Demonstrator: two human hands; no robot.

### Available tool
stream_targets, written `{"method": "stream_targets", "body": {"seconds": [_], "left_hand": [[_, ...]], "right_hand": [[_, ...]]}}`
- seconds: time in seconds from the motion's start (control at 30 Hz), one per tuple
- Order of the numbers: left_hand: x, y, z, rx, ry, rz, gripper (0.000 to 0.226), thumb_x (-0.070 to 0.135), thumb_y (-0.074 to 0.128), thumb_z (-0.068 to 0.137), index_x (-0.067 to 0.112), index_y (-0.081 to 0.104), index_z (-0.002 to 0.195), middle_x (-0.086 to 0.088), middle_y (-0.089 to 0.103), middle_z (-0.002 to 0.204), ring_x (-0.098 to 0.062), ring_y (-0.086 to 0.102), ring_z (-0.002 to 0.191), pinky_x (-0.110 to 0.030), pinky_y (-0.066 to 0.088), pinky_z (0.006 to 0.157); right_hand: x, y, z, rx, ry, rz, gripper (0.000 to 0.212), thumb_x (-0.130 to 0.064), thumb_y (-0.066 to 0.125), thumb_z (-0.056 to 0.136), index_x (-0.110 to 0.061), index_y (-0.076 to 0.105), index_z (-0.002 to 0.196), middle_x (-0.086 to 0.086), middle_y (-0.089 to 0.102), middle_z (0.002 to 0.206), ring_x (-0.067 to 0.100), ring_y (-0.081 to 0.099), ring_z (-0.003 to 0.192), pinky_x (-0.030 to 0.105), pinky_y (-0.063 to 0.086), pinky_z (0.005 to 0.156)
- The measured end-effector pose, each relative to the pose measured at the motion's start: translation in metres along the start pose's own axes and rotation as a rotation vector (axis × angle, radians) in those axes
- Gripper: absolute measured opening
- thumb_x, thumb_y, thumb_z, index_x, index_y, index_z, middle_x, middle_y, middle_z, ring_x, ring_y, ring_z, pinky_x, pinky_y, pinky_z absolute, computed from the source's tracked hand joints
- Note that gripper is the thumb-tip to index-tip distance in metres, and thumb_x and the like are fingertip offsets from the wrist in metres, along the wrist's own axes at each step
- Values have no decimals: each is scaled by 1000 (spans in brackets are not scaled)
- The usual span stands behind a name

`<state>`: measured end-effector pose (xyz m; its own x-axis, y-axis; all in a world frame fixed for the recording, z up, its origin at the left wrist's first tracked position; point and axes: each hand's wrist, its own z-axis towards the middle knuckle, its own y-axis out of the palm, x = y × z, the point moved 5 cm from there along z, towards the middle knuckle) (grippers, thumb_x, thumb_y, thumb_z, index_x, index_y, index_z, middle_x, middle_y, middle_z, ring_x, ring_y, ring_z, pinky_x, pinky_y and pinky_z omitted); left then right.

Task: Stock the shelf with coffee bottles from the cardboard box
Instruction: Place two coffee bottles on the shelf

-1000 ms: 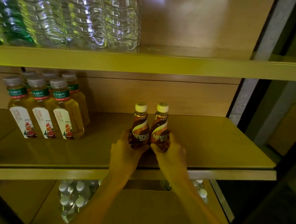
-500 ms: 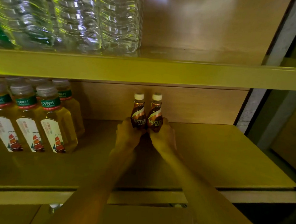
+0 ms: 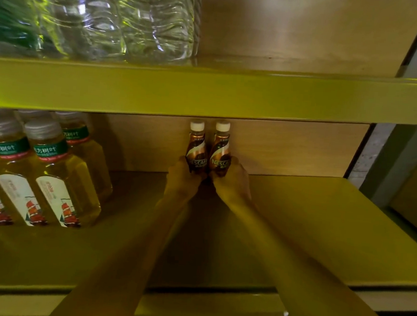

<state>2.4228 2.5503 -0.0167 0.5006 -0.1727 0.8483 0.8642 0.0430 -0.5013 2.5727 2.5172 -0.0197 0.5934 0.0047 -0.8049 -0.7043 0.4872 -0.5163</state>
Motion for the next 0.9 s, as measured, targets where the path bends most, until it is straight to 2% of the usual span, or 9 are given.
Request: {"method": "stream_targets", "body": {"seconds": [0.13, 0.23, 0.3, 0.37, 0.43, 0.47, 0.6, 0.77, 0.9], "left_hand": [[1, -2, -2, 8, 23, 58, 54, 21, 78, 82, 11, 53, 129, -7, 67, 119, -25, 66, 102, -36, 56, 78], [3, -7, -11, -5, 46, 211, 62, 42, 74, 82, 16, 49, 132, -7, 65, 122, -28, 65, 107, -43, 56, 84], [2, -13, -20, -30, 55, 414, 70, 67, 57, 82, 19, 47, 132, -8, 61, 126, -32, 62, 113, -49, 55, 88], [0, -20, -32, -50, 94, 588, 84, 81, 30, 79, 19, 49, 134, -11, 58, 133, -35, 54, 124, -54, 52, 94], [2, -28, -46, -76, 147, 695, 91, 80, 14, 75, 19, 53, 131, -11, 59, 132, -35, 50, 129, -54, 49, 98], [4, -32, -54, -99, 169, 727, 88, 78, 13, 76, 20, 56, 127, -11, 60, 130, -35, 51, 128, -54, 49, 98], [16, -46, -97, -153, 248, 778, 51, 61, 35, 95, 26, 60, 123, -7, 55, 138, -31, 46, 134, -51, 46, 103], [23, -58, -153, -151, 337, 787, 52, 63, 31, 93, 29, 62, 117, -2, 61, 124, -29, 46, 131, -48, 43, 104], [35, -65, -203, -144, 293, 685, 56, 58, 42, 96, 22, 52, 138, -5, 50, 145, -30, 38, 140, -48, 39, 110]], "right_hand": [[-1, -1, 0, -15, -29, 1, 60, -21, 74, 85, -11, 47, 138, 8, 61, 129, 27, 60, 118, 43, 53, 96], [-1, -4, -7, -93, -40, -132, 69, -36, 67, 89, -16, 36, 147, 10, 54, 139, 31, 54, 126, 46, 50, 100], [-2, -12, -15, -134, -81, -380, 71, -47, 58, 92, -16, 30, 150, 11, 44, 149, 33, 43, 136, 49, 44, 106], [-6, -24, -26, -151, -146, -599, 69, -54, 45, 96, -18, 28, 152, 9, 34, 157, 33, 30, 145, 53, 32, 114], [-9, -37, -41, -179, -158, -669, 62, -57, 37, 98, -23, 35, 150, 6, 36, 157, 33, 26, 147, 54, 26, 116], [-11, -44, -49, -189, -148, -677, 61, -59, 35, 98, -23, 39, 147, 6, 39, 155, 33, 27, 147, 55, 26, 116], [-21, -68, -90, -205, -120, -706, 63, -61, 36, 97, -22, 42, 146, 6, 40, 155, 30, 30, 145, 53, 28, 116], [-36, -99, -149, -177, -130, -617, 60, -58, 39, 98, -23, 45, 145, 3, 44, 151, 26, 33, 143, 46, 33, 114], [-41, -115, -199, -180, -133, -592, 60, -59, 38, 98, -26, 43, 147, 0, 42, 153, 24, 29, 146, 45, 32, 115]]}}
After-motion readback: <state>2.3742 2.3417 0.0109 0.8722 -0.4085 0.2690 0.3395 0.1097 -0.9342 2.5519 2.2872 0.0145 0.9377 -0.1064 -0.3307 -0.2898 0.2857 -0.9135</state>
